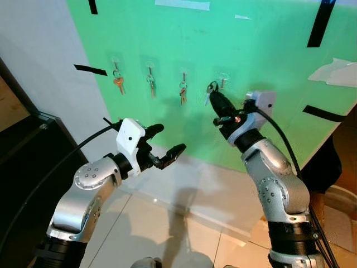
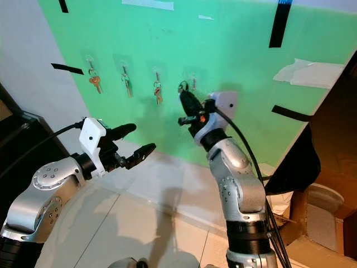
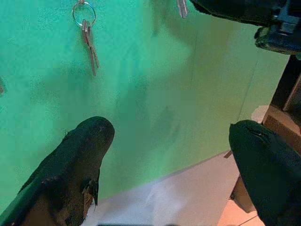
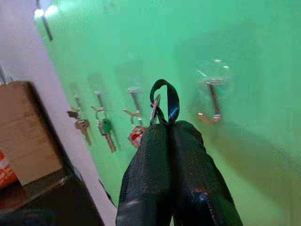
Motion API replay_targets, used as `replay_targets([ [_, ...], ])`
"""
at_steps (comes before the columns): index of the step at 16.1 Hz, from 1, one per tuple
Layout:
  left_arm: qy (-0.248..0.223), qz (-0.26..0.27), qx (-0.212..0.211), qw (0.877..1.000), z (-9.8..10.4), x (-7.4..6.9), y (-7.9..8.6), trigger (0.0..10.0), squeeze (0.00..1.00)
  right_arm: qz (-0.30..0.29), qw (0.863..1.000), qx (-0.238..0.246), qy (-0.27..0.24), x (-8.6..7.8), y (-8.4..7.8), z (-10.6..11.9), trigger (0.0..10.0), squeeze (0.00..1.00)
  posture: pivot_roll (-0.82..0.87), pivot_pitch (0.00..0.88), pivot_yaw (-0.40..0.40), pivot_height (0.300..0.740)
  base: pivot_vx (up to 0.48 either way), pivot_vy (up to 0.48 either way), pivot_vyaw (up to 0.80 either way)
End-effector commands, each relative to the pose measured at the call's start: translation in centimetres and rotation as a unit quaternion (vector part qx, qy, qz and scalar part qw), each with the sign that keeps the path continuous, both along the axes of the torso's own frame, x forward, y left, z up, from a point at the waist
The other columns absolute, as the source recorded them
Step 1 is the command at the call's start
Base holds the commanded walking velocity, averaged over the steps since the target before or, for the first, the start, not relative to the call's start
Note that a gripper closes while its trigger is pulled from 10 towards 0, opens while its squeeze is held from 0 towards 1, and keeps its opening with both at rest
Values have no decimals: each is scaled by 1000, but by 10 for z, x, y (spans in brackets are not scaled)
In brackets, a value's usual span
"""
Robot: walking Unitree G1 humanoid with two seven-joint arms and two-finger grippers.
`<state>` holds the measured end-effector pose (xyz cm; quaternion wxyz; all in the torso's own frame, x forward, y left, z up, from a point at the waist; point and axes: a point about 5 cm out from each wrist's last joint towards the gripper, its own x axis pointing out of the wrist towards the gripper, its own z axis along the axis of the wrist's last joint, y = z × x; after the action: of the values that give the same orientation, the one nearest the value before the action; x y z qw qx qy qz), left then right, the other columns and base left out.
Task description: Hang keys on a hook
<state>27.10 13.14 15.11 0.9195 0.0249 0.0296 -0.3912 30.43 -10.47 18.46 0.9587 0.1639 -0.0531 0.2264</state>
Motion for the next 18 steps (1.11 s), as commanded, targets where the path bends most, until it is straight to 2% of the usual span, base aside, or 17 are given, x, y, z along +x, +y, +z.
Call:
replay_targets([
  [1,-2,-1,4,1000,3,1,2,10000,0,-4,1000,21,1,2,-1,3,10000,0,-9,0,54,740,0,0,0],
  [5,-2,-3,5,1000,3,2,1,10000,0,2,997,61,45,3,-4,-8,10000,0,-7,0,57,740,0,0,0],
  [8,-2,-5,5,1000,4,2,1,10000,0,27,992,89,83,1,-2,-19,10000,0,-7,0,59,740,0,0,0],
  [11,-1,-7,5,1000,4,2,1,10000,0,8,986,115,119,3,-7,-28,10000,0,-8,0,60,740,0,0,0],
  [18,-2,-7,6,1000,4,2,1,10000,0,-1,983,117,141,5,-11,-34,10000,0,-7,0,60,740,0,0,0],
])
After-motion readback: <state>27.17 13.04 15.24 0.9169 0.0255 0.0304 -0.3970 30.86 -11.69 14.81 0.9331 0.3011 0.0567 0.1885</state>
